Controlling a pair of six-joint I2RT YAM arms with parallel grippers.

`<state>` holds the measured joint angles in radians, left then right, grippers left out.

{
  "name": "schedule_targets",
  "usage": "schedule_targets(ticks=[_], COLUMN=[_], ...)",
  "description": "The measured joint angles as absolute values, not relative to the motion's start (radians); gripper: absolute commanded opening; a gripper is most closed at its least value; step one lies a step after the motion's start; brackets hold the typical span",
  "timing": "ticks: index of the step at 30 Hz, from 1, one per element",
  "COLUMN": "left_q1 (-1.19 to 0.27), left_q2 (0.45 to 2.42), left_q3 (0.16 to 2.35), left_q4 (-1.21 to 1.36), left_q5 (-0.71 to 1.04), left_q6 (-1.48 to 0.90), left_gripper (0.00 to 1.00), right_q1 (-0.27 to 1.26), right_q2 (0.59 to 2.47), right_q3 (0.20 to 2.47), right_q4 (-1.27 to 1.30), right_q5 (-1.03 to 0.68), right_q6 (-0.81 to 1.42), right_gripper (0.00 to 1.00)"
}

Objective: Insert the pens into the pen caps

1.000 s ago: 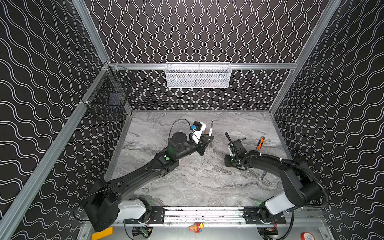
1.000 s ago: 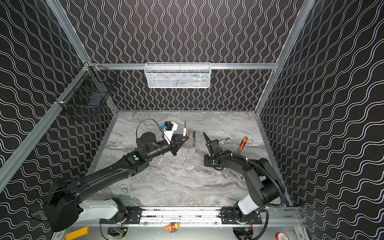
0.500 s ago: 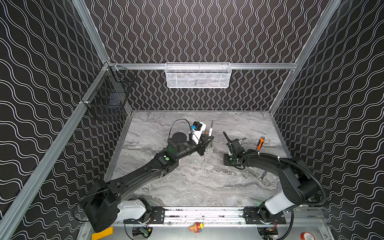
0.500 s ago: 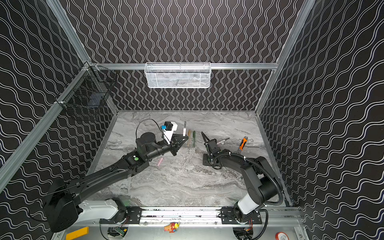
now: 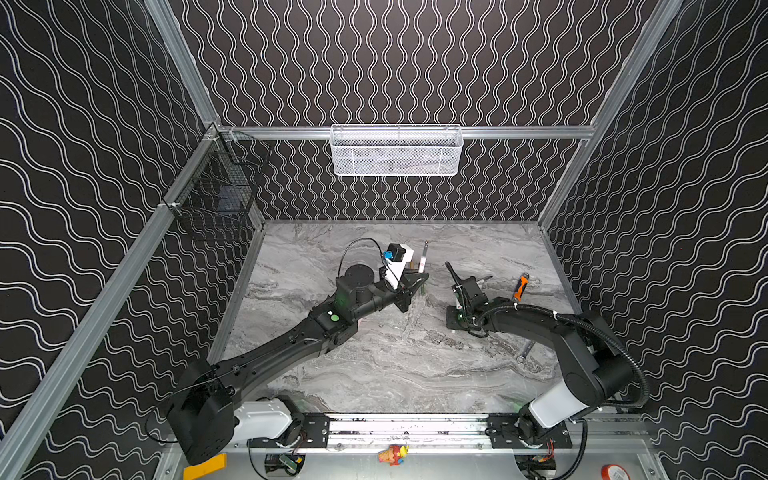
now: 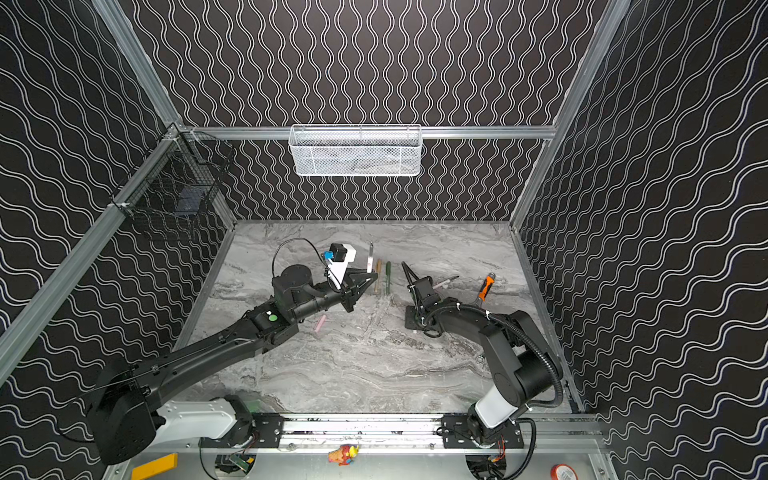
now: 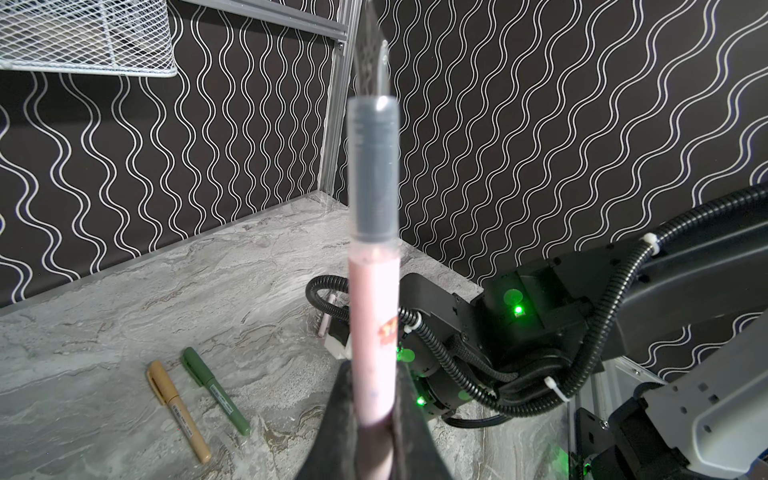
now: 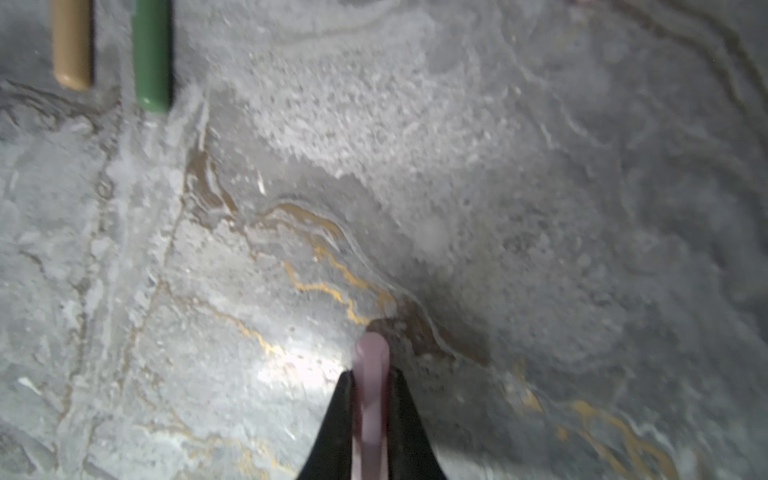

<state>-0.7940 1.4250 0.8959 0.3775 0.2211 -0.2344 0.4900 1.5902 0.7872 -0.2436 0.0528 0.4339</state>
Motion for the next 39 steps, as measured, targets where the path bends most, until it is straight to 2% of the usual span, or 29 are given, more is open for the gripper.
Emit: schedule_targets(ticks=[10, 24, 39], left_q1=[-0.794, -0.794, -0.794], left_q2=[1.425, 1.431, 1.447], left_q3=[0.897, 0.897, 0.897], left_q4=[0.367, 0.362, 0.358], left_q5=[0.214, 0.210, 0.187], left_q6=[-0.229, -0.224, -0.209], left_gripper=[0.00, 0.00, 0.00], right_q1=[0.490, 0.502, 0.636], right_q2=[1.406, 1.090, 1.011], right_q3=[0.752, 0.744, 0.805], right_q4=[-0.231, -0.088, 0.096], right_q5=[0.043, 0.038, 0.091], right_q6=[0.432, 0.373, 0.271], right_gripper=[0.09, 0.07, 0.07])
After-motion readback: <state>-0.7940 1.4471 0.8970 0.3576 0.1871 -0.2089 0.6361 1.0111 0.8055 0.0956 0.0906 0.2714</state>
